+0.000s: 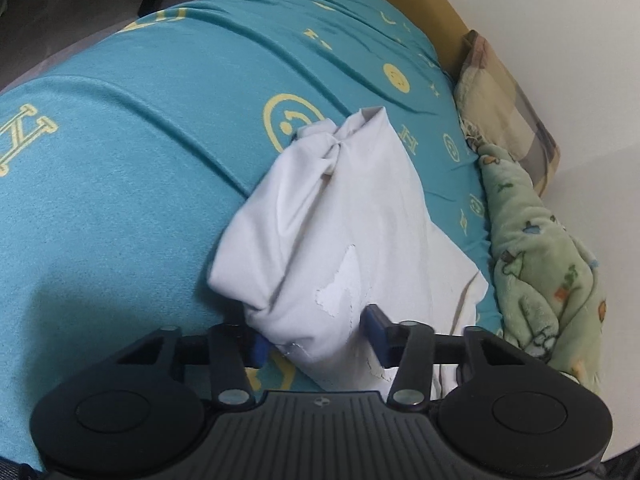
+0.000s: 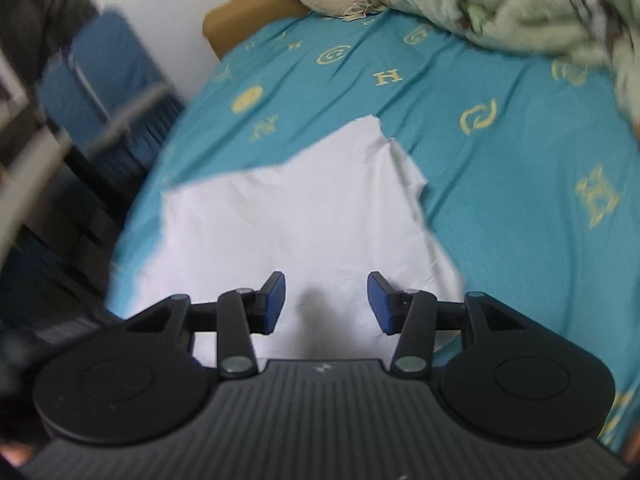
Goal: Fold clothes
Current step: 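Grasp the folded shirt with both grippers and carry it onto the blanket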
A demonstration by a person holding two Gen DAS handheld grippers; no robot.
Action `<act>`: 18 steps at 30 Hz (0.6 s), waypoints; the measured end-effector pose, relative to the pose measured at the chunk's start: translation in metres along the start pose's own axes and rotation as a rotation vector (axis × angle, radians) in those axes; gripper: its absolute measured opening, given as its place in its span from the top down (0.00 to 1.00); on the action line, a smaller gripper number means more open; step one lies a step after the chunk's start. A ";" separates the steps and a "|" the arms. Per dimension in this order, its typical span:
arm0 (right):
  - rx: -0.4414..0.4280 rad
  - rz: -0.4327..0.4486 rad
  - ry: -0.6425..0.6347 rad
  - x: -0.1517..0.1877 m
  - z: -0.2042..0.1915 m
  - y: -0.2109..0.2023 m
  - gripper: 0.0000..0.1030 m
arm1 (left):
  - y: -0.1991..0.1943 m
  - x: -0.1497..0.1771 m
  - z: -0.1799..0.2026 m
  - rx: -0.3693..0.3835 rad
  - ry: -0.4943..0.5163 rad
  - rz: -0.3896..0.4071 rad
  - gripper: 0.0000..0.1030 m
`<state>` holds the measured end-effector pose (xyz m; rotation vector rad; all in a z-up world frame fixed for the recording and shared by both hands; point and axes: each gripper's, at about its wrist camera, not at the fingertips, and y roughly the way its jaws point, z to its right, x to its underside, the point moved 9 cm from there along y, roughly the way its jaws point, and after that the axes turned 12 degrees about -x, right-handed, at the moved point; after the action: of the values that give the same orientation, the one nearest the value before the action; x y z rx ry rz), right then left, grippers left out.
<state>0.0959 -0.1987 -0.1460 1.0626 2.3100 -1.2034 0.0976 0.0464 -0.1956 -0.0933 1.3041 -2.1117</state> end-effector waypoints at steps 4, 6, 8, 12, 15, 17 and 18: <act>-0.200 -0.012 0.185 0.011 -0.016 -0.013 0.14 | -0.006 -0.004 0.000 0.036 -0.027 0.013 0.81; -0.287 -0.029 0.263 0.019 -0.023 -0.017 0.15 | -0.008 -0.006 0.001 0.054 -0.040 0.018 0.83; -0.348 -0.067 0.342 0.031 -0.026 -0.012 0.15 | -0.011 -0.007 0.001 0.073 -0.057 0.020 0.85; -0.394 -0.160 0.558 0.054 -0.012 0.014 0.14 | -0.015 -0.009 -0.001 0.101 -0.079 0.027 0.85; -0.378 -0.129 0.688 0.055 0.009 0.024 0.14 | -0.018 -0.010 0.000 0.127 -0.098 0.034 0.85; -0.332 -0.063 0.732 0.049 0.028 0.024 0.16 | -0.021 -0.011 -0.001 0.149 -0.111 0.039 0.86; -0.305 -0.023 0.751 0.045 0.038 0.022 0.15 | -0.023 -0.011 -0.001 0.161 -0.116 0.041 0.86</act>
<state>0.0801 -0.2008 -0.2066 1.5507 2.9150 -0.4458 0.0948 0.0605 -0.1738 -0.1180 1.0568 -2.1344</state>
